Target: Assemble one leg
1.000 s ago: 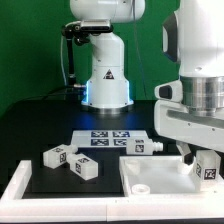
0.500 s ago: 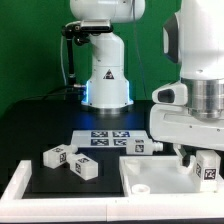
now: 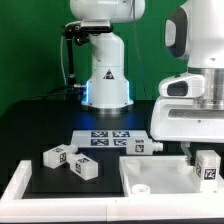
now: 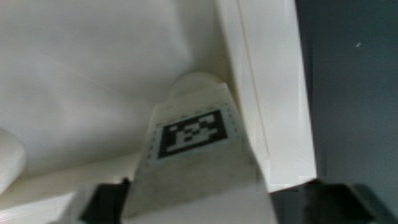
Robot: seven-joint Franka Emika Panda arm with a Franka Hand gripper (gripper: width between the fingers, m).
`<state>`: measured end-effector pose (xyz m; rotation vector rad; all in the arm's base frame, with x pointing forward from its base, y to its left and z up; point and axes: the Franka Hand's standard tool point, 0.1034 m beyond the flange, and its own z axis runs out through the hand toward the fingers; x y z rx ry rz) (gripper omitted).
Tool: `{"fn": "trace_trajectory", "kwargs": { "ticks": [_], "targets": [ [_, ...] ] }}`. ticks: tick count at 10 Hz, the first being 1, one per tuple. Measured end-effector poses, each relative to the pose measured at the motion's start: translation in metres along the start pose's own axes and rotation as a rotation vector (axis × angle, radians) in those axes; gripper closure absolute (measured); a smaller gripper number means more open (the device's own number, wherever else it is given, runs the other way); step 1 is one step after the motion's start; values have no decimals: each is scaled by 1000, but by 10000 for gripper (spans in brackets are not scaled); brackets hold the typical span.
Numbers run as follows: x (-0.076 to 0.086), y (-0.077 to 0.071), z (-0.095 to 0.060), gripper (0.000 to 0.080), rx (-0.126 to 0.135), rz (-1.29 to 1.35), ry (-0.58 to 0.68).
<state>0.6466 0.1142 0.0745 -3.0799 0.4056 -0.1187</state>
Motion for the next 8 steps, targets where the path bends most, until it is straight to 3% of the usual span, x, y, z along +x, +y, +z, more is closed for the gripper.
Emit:
{"fn": "trace_trajectory", "kwargs": {
  "ticks": [1,2,4,8],
  "targets": [
    [0,0,0,384,0,7,0],
    [0,2,1,512,-2,114,-1],
    [0,3,1,512,-2,272,-2],
    [0,9,2,512,13,952,-33]
  ]
}}
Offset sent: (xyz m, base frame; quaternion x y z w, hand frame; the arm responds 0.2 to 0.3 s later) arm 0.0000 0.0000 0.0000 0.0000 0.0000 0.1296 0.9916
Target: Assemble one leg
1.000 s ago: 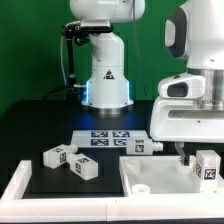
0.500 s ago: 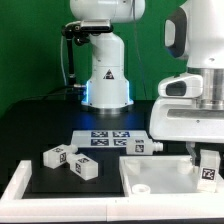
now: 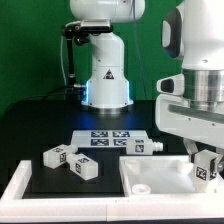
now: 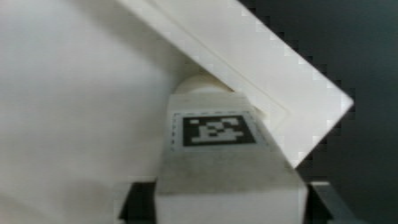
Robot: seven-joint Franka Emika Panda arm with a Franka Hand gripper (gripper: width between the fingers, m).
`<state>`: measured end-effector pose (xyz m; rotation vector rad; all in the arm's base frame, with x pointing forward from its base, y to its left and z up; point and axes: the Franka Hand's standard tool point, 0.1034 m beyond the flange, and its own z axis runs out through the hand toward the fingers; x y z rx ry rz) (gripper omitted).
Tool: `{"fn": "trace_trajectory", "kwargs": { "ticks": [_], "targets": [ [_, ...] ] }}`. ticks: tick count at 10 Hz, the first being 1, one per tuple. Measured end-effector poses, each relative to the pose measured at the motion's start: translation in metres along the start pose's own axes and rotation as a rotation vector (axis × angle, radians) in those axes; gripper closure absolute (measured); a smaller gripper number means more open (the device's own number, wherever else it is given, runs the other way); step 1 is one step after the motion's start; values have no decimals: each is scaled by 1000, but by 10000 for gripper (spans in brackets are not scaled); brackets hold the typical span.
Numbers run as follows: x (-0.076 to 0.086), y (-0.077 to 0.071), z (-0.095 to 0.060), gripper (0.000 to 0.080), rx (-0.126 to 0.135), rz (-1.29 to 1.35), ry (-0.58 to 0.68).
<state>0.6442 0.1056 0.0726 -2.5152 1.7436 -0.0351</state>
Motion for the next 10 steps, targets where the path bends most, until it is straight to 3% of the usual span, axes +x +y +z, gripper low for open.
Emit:
{"fn": "trace_trajectory", "kwargs": {
  "ticks": [1,3,4,5,6,7,10],
  "targets": [
    [2,2,0,512,4,173,-22],
    [2,2,0,512,4,238,-27],
    [2,2,1,412,5,209,-27],
    [1,3,2,412,0,136,-22],
    [-4,4,5,241,-9,-82,-22],
    [-8,3,6,168,-4,-286,-28],
    [-12,5,9,155,-7,-532,-39]
  ]
}}
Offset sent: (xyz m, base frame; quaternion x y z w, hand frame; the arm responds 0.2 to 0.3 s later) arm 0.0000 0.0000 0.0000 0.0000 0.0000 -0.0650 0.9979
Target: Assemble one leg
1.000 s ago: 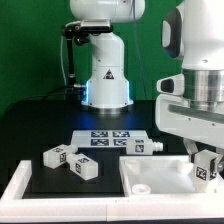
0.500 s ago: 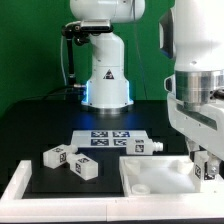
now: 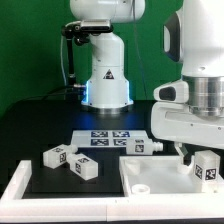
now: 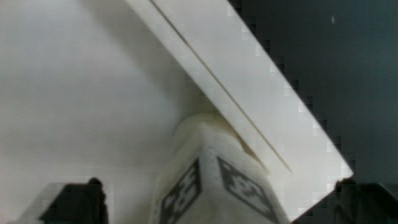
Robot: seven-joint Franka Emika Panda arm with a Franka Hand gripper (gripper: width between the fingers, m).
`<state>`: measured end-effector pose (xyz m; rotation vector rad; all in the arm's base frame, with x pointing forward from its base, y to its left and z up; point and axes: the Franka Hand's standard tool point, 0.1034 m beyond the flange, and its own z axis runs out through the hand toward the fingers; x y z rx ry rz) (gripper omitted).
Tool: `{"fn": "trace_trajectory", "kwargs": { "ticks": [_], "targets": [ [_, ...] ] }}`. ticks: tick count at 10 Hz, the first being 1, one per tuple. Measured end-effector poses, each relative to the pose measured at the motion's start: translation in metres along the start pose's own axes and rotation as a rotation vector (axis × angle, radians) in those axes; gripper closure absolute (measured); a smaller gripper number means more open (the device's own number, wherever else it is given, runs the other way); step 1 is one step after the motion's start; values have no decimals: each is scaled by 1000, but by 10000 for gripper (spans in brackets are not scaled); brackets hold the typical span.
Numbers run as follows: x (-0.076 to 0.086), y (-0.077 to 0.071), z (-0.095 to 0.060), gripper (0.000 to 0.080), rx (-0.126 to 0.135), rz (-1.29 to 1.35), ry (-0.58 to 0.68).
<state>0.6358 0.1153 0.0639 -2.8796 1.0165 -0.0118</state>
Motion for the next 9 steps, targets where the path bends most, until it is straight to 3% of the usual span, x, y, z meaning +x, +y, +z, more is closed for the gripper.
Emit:
{"fn": "trace_trajectory", "kwargs": {
  "ticks": [2,5,6,7,8,9],
  "targets": [
    [2,2,0,151,-6,-154,4],
    [4,-3,-2,151,-41,-635,45],
    [5,-3,-2,151,-40,-597,45],
    [5,-2,-2,264,-39,-569,45],
    [5,-2,-2,264,-40,-570,46],
    [5,-2,-2,400,-36,-498,46]
  ]
}}
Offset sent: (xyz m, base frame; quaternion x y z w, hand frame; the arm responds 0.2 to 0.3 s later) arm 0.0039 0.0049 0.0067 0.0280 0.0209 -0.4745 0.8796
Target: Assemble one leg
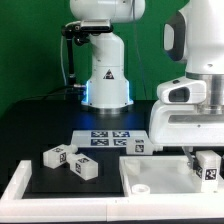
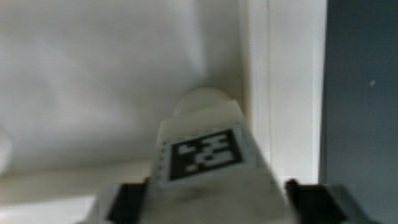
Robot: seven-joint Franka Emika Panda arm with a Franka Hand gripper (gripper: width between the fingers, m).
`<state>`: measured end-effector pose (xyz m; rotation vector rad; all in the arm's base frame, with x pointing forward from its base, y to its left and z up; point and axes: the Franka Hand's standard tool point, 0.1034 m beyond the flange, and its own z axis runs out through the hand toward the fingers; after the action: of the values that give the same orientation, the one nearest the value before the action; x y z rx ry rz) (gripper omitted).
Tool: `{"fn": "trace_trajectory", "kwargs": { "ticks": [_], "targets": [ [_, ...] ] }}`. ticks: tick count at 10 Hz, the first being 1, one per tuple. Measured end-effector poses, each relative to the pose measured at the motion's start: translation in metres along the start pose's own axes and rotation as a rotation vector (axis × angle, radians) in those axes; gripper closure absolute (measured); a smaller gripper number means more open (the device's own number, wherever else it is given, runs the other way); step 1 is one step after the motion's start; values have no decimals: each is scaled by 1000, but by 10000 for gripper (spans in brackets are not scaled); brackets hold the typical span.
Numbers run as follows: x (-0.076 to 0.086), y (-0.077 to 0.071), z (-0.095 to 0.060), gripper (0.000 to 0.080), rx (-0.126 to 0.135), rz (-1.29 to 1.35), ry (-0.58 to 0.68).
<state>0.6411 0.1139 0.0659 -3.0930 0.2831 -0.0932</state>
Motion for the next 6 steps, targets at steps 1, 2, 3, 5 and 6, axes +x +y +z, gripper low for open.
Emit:
{"fn": "trace_trajectory", "kwargs": {
  "ticks": [1,2,3,5,6],
  "targets": [
    [0,0,0,515,0,86,0],
    [0,0,0,515,0,145,0],
    [0,0,0,515,0,215,2],
    [0,0,0,515,-4,489,12],
    [0,0,0,515,-3,635,10]
  ]
}}
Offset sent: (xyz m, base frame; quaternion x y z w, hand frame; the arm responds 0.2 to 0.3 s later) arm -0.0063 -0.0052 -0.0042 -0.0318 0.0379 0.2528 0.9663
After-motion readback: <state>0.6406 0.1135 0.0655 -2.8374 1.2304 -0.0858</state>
